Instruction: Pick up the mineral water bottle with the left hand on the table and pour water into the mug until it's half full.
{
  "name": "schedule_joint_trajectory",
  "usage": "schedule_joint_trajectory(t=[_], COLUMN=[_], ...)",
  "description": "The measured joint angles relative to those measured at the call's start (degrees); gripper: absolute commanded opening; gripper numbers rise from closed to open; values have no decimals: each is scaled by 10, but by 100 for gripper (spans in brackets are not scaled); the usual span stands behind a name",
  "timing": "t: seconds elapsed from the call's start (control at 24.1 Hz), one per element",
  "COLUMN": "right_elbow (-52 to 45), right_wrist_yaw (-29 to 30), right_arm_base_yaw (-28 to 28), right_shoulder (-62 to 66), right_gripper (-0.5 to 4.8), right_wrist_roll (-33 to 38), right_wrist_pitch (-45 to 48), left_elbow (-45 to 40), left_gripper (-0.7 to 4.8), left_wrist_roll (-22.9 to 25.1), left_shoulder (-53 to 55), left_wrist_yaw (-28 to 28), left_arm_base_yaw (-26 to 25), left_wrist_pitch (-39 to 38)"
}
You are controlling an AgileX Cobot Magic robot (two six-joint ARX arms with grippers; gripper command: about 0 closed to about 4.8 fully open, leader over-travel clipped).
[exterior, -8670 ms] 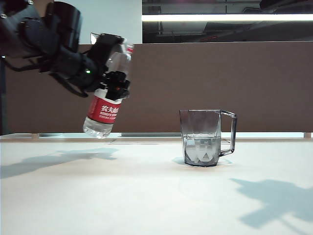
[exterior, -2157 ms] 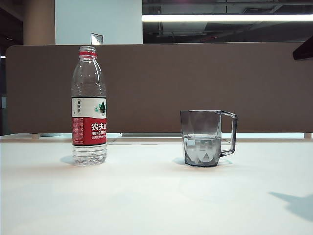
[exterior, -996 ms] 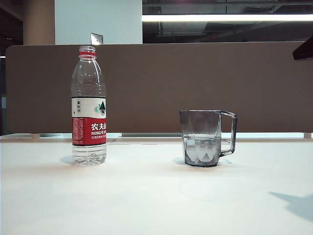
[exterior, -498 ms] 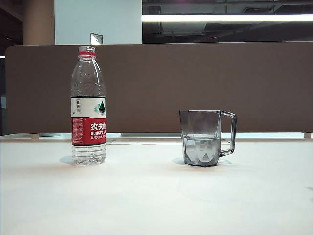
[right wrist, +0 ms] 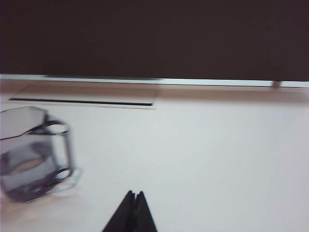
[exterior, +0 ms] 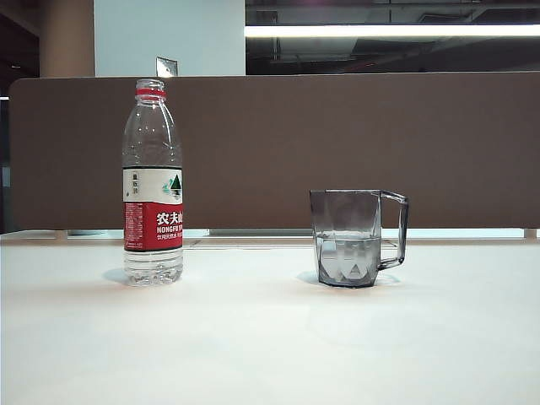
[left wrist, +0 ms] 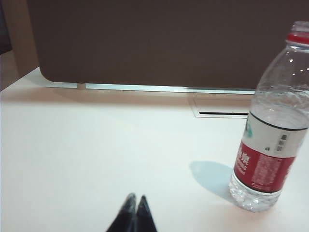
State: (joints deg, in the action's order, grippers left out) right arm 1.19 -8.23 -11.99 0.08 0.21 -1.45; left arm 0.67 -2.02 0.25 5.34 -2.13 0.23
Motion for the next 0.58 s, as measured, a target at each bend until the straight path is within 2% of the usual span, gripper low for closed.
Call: schedule_joint_trajectory(t=[0.21, 0.37, 0.58], right_elbow=[-7, -7, -7], right_wrist_yaw=[39, 79, 80], right_arm_base_yaw=[74, 98, 105], right_shoulder=[0, 0, 0], right_gripper=[-1, -1, -1], right_wrist_roll=[0, 0, 0], right_wrist_pitch=[20, 21, 20], left_elbow=[0, 0, 0], left_gripper=[-6, -6, -6], left_wrist_roll=[0, 0, 0], left_shoulder=[0, 0, 0], left_wrist_yaw=[0, 0, 0], left_arm_base_yaw=[0, 0, 0], left_wrist_pitch=[0, 0, 0])
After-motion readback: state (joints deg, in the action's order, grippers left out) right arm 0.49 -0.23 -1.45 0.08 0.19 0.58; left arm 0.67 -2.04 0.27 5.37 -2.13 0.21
